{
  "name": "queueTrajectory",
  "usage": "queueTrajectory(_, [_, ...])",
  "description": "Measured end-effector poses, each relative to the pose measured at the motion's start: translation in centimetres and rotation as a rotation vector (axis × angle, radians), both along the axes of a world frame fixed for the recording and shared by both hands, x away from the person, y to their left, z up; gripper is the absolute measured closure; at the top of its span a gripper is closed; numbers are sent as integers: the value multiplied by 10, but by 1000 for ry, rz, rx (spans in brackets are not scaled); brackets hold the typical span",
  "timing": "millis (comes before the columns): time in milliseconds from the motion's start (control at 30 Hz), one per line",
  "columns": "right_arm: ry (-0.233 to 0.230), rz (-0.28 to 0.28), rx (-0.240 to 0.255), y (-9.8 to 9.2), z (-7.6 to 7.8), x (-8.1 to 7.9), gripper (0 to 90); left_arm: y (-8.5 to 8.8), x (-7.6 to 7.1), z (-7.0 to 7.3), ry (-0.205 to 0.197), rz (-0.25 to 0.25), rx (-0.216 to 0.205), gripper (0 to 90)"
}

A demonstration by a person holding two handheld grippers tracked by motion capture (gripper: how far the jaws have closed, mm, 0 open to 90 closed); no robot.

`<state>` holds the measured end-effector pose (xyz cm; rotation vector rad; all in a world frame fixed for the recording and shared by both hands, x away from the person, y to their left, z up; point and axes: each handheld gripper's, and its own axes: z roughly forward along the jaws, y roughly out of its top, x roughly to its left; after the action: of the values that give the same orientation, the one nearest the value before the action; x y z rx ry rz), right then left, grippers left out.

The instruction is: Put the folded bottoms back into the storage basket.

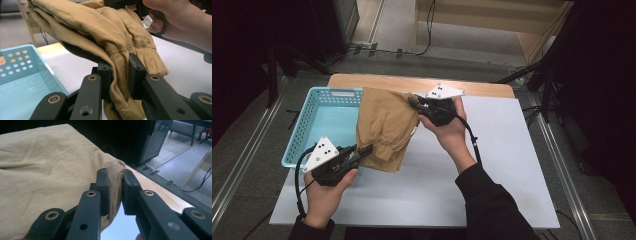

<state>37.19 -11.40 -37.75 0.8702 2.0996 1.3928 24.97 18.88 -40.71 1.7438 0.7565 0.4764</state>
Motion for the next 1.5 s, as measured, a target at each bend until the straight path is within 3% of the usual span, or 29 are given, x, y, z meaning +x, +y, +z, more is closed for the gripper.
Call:
queueTrajectory(600, [-8, 40, -22, 45, 9, 21, 767, 38, 8, 2, 11, 73, -38, 754])
queueTrajectory(933, [-24, 55, -30, 69, 11, 30, 767, 56, 10, 3, 8, 110, -37, 754])
queueTrajectory(1500, [-23, 84, -39, 103, 5, 46, 767, 86, 18, -1, 39, 158, -62, 754])
